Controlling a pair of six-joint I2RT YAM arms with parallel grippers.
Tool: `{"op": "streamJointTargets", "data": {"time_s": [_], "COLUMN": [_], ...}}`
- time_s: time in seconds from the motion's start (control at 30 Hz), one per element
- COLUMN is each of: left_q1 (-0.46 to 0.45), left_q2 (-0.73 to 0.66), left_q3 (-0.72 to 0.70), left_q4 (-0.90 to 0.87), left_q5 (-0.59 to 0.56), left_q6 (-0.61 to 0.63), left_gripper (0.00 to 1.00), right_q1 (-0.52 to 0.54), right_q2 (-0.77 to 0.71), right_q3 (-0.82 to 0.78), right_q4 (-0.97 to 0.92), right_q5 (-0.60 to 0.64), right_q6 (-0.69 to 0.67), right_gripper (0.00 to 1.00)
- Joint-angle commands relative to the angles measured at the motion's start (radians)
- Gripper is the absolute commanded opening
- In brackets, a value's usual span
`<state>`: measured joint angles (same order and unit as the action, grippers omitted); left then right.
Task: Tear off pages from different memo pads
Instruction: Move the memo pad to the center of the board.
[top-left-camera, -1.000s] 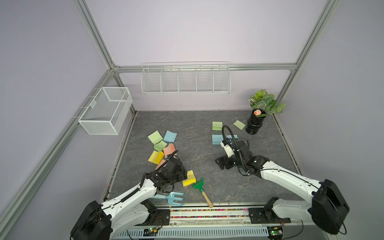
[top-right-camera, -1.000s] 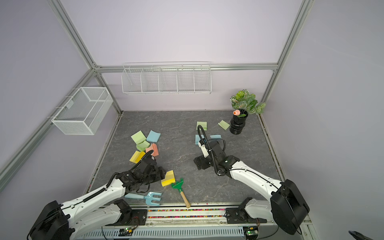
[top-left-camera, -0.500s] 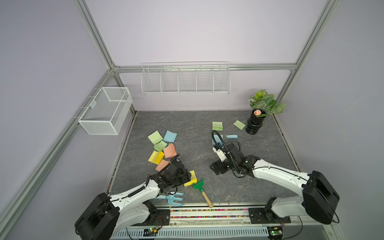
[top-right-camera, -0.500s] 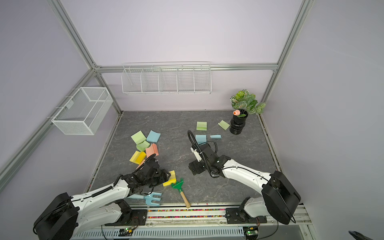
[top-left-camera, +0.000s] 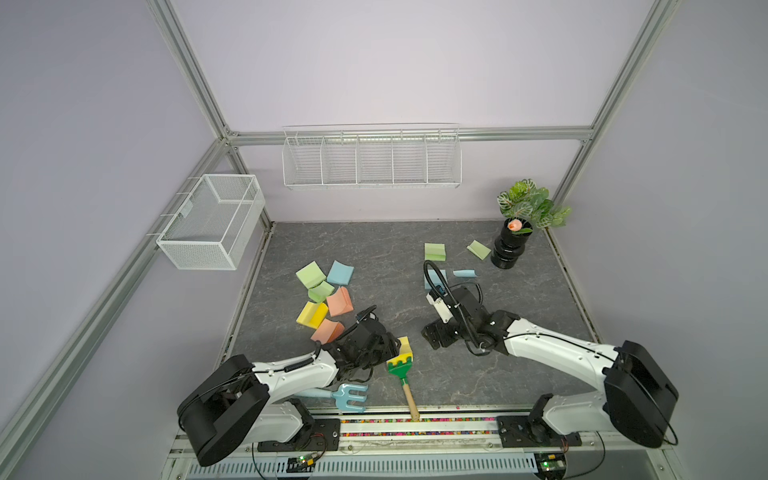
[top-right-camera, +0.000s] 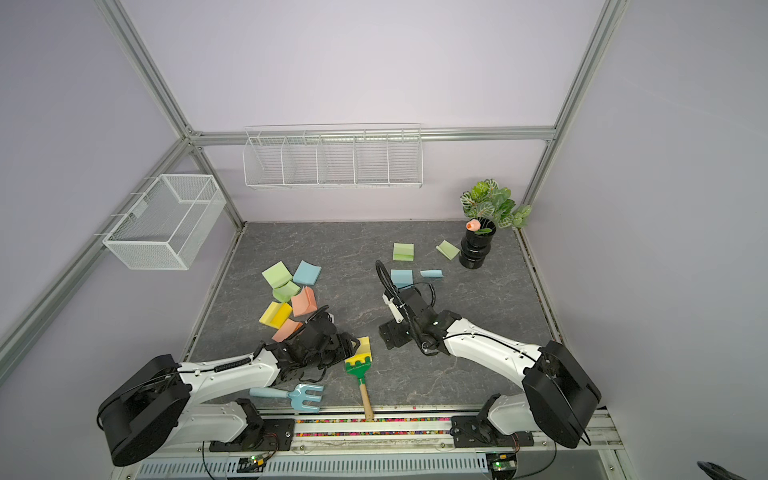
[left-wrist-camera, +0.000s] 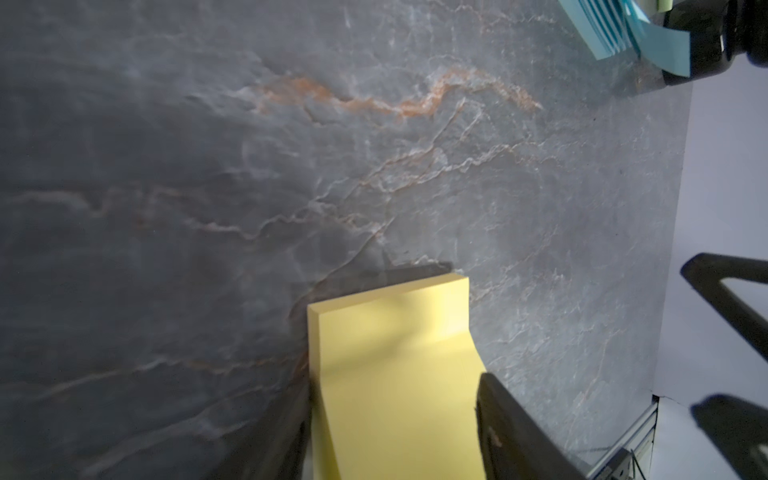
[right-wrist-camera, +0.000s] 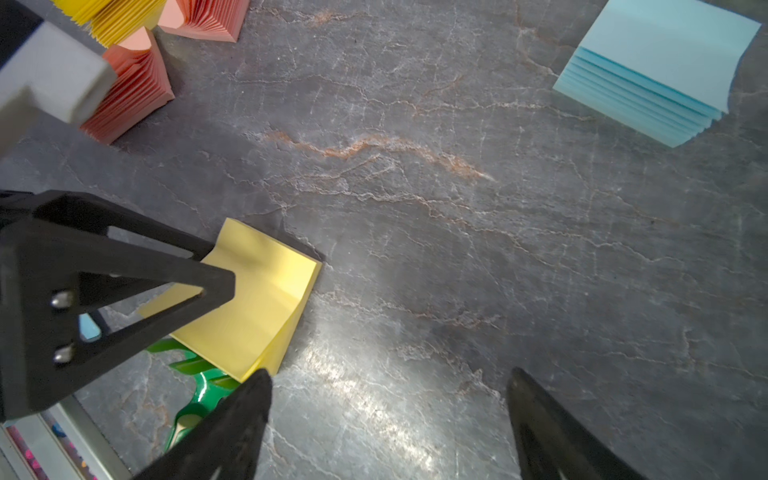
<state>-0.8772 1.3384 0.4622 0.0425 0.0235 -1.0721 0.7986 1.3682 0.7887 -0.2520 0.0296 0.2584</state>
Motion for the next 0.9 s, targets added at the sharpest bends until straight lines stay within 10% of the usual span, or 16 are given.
{"op": "streamJointTargets", "data": {"time_s": [0.0, 0.1, 0.4, 0.87], "left_q1": [-0.002, -0.003, -0.003, -0.005], "left_q2": [0.085, 0.148, 0.191, 0.091], "left_q3": [0.032, 0.059, 0.073, 0.047], "left_q4": [0.009, 0.057, 0.078, 0.028], "left_q5": [-0.013, 0.004, 0.017, 0.003], "left_q6": [-0.020, -0.020, 0.005, 0.050], "left_gripper": [0.64, 0.62, 0.61, 0.57], "right_q1": [0.005, 0.005, 0.005, 0.055], "right_q2": [-0.012, 0.018, 0.110, 0.091], "right_q3": [-0.022, -0.039, -0.140, -0.316], "right_q4": [-0.002, 0.030, 0.225, 0.515], "right_q5": [0.002, -0.030, -0.101, -0.108], "right_q6": [0.045, 0.112, 0.397, 0.757], "right_gripper": [0.90, 0.99, 0.56, 0.42]}}
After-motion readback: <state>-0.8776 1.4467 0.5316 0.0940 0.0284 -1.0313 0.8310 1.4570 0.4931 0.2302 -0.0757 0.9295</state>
